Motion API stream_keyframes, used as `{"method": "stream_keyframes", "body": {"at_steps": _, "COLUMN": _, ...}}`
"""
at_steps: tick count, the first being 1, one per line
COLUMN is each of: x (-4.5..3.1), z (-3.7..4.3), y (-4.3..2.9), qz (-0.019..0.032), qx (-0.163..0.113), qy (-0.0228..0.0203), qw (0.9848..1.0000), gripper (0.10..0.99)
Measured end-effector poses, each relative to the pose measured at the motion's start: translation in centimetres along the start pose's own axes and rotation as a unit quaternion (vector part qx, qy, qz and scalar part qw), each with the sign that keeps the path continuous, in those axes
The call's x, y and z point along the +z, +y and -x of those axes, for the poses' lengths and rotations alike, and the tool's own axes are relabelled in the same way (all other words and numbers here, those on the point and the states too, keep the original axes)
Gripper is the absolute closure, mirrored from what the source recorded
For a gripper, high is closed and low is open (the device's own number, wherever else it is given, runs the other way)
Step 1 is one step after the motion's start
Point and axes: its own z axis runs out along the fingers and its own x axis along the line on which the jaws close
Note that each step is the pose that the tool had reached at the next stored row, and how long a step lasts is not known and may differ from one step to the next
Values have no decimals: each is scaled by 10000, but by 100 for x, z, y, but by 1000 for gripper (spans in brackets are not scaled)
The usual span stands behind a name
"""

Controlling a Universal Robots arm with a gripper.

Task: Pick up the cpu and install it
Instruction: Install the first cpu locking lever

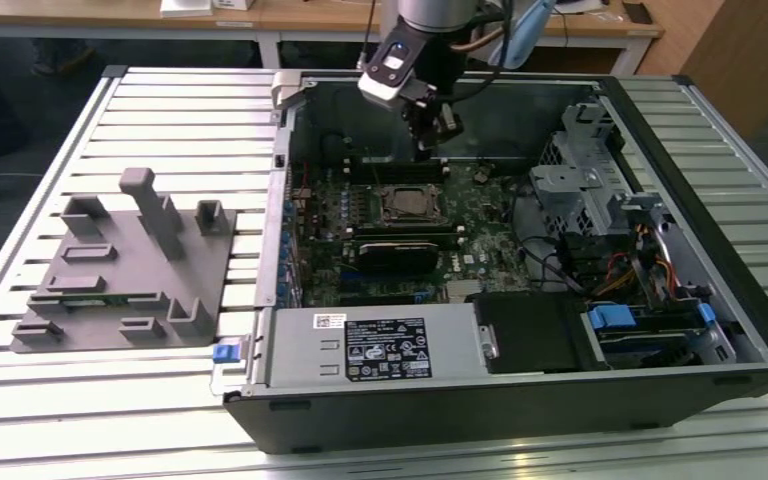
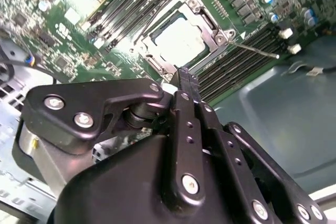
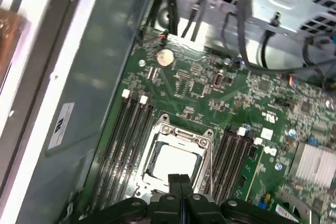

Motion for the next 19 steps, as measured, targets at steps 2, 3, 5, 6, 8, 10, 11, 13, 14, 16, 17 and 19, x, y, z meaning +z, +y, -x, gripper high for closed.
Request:
{"method": "stream_keyframes", "body": {"at_steps": 2, "x": 2, "z": 0, "y": 0, "qz": 5, "qx": -179, "qy": 5, "qw": 9998, "gripper": 980}}
{"method": "stream_keyframes", "body": {"at_steps": 3, "x": 2, "z": 0, "y": 0, "qz": 8, "qx": -277, "qy": 8, "qw": 9996, "gripper": 980}}
{"method": "stream_keyframes", "body": {"at_steps": 5, "x": 3, "z": 0, "y": 0, "qz": 12, "qx": -457, "qy": 12, "qw": 9990, "gripper": 980}}
{"method": "stream_keyframes", "body": {"at_steps": 6, "x": 3, "z": 0, "y": 0, "qz": 14, "qx": -547, "qy": 14, "qw": 9985, "gripper": 980}}
{"method": "stream_keyframes", "body": {"at_steps": 8, "x": 3, "z": 0, "y": 0, "qz": 19, "qx": -727, "qy": 19, "qw": 9974, "gripper": 980}}
{"method": "stream_keyframes", "body": {"at_steps": 10, "x": 3, "z": 0, "y": 0, "qz": 23, "qx": -903, "qy": 23, "qw": 9959, "gripper": 980}}
{"method": "stream_keyframes", "body": {"at_steps": 11, "x": 3, "z": 0, "y": 0, "qz": 25, "qx": -981, "qy": 25, "qw": 9952, "gripper": 980}}
{"method": "stream_keyframes", "body": {"at_steps": 13, "x": 3, "z": 0, "y": 0, "qz": 29, "qx": -1106, "qy": 29, "qw": 9939, "gripper": 980}}
{"method": "stream_keyframes", "body": {"at_steps": 14, "x": 3, "z": 0, "y": 0, "qz": 30, "qx": -1160, "qy": 30, "qw": 9932, "gripper": 980}}
{"method": "stream_keyframes", "body": {"at_steps": 16, "x": 3, "z": 0, "y": 0, "qz": 32, "qx": -1254, "qy": 33, "qw": 9921, "gripper": 980}}
{"method": "stream_keyframes", "body": {"at_steps": 17, "x": 3, "z": 0, "y": 0, "qz": 33, "qx": -1289, "qy": 34, "qw": 9916, "gripper": 980}}
{"method": "stream_keyframes", "body": {"at_steps": 19, "x": 3, "z": 0, "y": 0, "qz": 35, "qx": -1355, "qy": 35, "qw": 9908, "gripper": 980}}
